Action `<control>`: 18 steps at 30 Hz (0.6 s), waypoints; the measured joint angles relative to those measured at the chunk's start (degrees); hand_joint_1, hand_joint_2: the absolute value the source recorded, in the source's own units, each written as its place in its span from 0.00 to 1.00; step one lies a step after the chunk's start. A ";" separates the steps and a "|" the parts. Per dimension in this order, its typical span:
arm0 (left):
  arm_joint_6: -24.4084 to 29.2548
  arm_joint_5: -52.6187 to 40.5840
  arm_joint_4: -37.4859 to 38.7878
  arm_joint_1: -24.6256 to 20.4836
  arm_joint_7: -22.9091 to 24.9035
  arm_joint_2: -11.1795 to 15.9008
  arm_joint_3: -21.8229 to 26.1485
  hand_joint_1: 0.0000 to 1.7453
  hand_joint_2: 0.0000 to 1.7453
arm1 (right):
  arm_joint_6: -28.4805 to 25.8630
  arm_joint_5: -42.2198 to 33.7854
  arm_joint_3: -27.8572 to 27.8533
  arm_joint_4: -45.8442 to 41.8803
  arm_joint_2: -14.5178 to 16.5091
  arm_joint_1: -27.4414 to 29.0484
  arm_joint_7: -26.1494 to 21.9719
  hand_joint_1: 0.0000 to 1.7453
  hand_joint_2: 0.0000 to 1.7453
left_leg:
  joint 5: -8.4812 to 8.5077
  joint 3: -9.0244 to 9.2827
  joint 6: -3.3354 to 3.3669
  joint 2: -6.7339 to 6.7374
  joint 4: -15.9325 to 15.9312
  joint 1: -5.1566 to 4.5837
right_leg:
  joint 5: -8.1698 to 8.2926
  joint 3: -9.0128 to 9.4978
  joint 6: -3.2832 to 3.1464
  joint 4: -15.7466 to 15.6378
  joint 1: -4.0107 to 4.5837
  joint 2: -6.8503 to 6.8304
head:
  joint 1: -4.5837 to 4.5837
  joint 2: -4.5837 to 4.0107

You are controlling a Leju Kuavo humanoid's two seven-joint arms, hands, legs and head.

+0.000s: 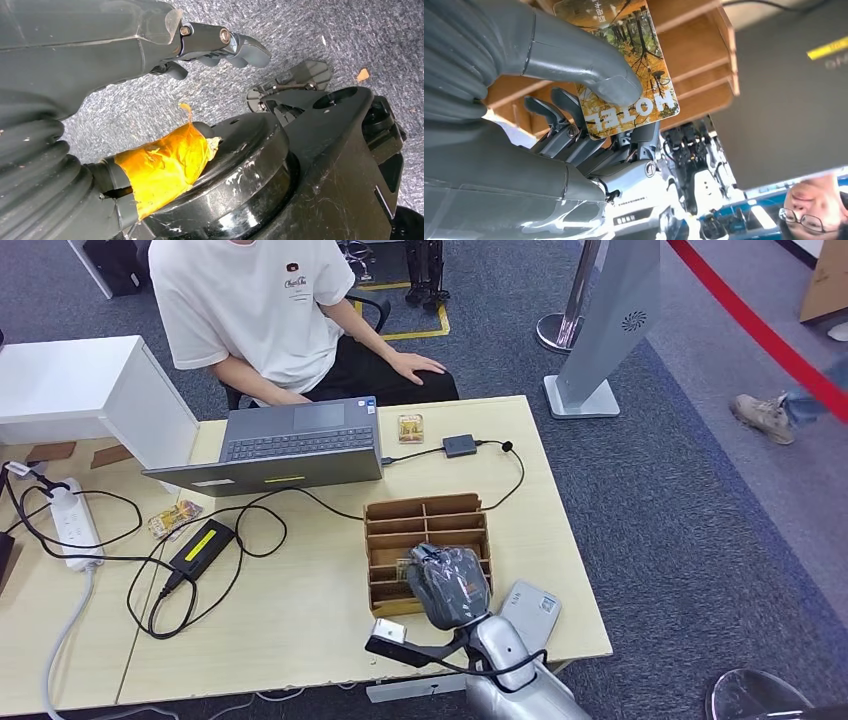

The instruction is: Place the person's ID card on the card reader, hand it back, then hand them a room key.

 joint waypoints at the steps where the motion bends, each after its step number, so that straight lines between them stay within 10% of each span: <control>1: -0.06 -0.07 0.00 0.00 0.00 0.02 0.00 0.00 1.00 | 2.12 -1.06 -0.22 -1.32 -0.27 -0.15 -0.10 0.98 1.00 | 0.00 0.00 0.00 0.00 0.00 0.00 | 0.00 0.00 0.00 0.00 0.00 0.00 | -0.01 0.00; 9: -0.54 -0.15 0.00 0.03 0.00 0.26 0.04 0.00 1.00 | 16.19 -9.45 -1.26 -10.12 -3.60 -3.81 -1.62 0.98 1.00 | 0.00 0.00 0.00 0.00 0.00 0.00 | 0.01 0.00 0.00 0.00 0.00 0.00 | 0.00 0.00; 18: -0.57 -0.80 0.00 0.01 0.00 0.27 0.07 0.00 1.00 | 17.48 -9.97 -2.23 -14.13 -5.01 -11.63 0.63 0.98 1.00 | 0.02 0.00 -0.02 0.03 0.01 0.00 | 0.03 -0.01 -0.01 0.02 0.00 0.04 | -0.01 0.00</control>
